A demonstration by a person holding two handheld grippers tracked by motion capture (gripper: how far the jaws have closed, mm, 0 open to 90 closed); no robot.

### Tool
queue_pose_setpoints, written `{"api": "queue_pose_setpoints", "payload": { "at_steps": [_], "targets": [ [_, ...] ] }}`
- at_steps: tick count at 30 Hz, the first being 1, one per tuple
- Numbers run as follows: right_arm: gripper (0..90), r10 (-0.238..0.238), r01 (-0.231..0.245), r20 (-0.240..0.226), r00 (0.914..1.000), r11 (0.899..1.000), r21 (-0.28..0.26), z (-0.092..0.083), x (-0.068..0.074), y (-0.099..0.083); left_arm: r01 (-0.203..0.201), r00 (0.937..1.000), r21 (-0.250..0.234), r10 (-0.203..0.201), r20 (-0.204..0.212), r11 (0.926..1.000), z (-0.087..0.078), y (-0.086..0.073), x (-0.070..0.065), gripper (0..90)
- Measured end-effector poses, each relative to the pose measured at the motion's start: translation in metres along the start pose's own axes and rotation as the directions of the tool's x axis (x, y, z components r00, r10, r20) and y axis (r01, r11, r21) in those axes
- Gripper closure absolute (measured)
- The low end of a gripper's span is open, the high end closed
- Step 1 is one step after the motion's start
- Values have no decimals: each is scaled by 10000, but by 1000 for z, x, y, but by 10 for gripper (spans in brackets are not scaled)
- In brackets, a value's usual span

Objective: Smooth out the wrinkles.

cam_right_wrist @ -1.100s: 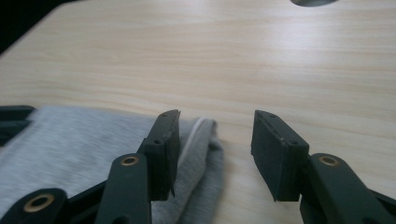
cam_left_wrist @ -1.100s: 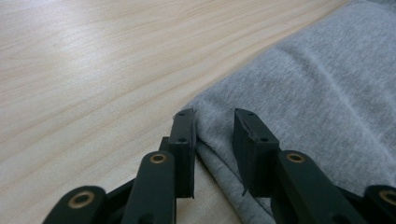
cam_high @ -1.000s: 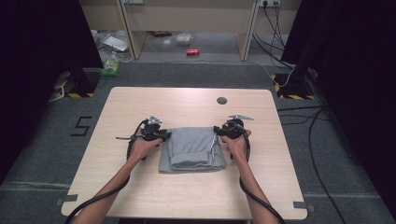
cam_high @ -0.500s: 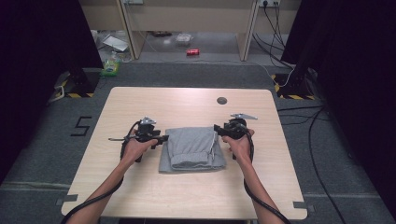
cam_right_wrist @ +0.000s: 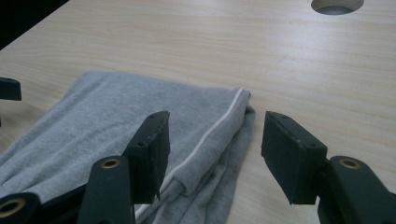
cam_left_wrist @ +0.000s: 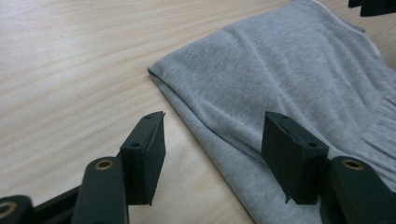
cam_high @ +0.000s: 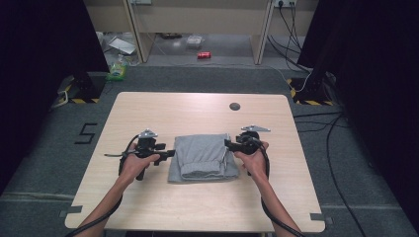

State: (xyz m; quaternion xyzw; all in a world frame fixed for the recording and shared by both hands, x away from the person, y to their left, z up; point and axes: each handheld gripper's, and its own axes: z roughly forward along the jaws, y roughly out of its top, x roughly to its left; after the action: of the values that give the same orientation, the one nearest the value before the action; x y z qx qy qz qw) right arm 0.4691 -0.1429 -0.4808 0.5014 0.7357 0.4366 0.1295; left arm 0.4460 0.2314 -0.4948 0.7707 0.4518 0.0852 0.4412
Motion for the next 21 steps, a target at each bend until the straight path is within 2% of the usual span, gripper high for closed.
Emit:
{"api": "queue_pose_setpoints", "payload": {
  "at_steps": [9,13,21],
  "targets": [
    [380,2,-2,0,10000,10000,-34,-9,2,-7,-286,9995,17,287,-147,9996,-10,-7,-5,363],
    [371,-9,9,-56,10000,10000,-7,-13,3,-11,-252,9995,25,252,-198,9997,-14,-12,-6,334],
    [362,-22,22,-23,10000,10000,25,-19,3,-17,-454,9984,84,457,-330,9989,-21,-21,-10,310]
  ]
}}
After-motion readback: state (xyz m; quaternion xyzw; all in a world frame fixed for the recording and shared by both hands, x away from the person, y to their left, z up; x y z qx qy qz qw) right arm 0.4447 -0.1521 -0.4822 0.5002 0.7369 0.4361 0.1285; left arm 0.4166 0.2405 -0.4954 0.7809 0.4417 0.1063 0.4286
